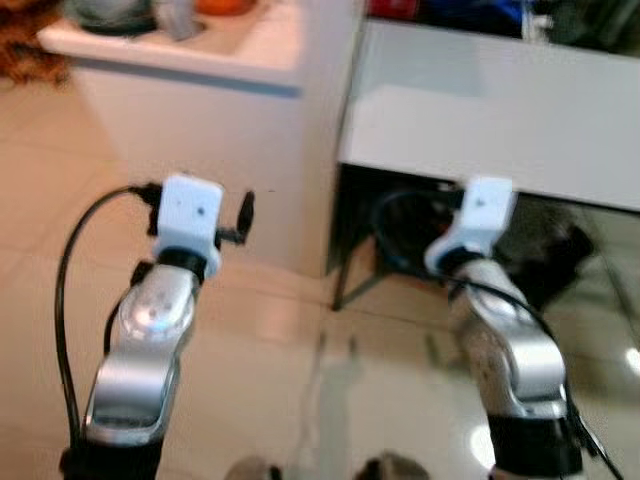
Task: Setting the table
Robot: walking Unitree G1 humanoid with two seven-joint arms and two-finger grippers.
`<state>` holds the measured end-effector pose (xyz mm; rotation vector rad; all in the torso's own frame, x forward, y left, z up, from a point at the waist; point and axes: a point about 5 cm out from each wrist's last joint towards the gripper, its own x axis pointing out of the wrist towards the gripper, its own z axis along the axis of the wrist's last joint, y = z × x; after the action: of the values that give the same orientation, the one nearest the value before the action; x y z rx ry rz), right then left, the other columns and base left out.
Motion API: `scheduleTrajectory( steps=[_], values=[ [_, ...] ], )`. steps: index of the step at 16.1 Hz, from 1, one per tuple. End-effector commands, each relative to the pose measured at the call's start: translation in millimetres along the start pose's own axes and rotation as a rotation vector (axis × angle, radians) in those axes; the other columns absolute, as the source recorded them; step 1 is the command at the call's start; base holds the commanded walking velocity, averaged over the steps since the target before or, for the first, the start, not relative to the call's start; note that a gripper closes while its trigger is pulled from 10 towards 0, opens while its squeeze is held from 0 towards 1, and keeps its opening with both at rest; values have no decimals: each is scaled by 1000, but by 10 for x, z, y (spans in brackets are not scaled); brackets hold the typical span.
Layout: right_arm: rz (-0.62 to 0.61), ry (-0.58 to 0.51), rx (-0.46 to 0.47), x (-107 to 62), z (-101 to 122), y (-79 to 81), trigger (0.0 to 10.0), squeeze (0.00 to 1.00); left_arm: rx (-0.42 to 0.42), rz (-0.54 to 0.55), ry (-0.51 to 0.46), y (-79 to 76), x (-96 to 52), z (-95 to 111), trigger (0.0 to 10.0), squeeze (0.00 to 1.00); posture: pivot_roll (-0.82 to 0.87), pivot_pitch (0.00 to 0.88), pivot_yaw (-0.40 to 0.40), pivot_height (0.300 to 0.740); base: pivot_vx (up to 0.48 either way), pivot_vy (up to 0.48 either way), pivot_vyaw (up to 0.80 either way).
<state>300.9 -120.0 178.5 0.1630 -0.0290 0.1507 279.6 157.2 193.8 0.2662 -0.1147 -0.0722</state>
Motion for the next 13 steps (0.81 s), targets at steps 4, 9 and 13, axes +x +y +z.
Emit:
scheduleTrajectory(
  steps=[4, 9, 13],
  values=[
    [-7, -4, -7, 92, -1, -21, 10000, 0, 5, -8, -1, -62, -31, 12, 10000, 0, 39, 90, -73, 740, 0, 480, 0],
    [-80, 36, 40, 104, -19, -111, 10000, 0, -117, 18, -24, -43, 41, 143, 10000, 0, 35, 80, -57, 740, 0, 288, 0],
    [-43, 27, 70, 127, -8, -53, 10000, 0, -69, -7, -66, -44, 48, 205, 10000, 0, 37, 79, -58, 740, 78, 0, 0]
  ],
)
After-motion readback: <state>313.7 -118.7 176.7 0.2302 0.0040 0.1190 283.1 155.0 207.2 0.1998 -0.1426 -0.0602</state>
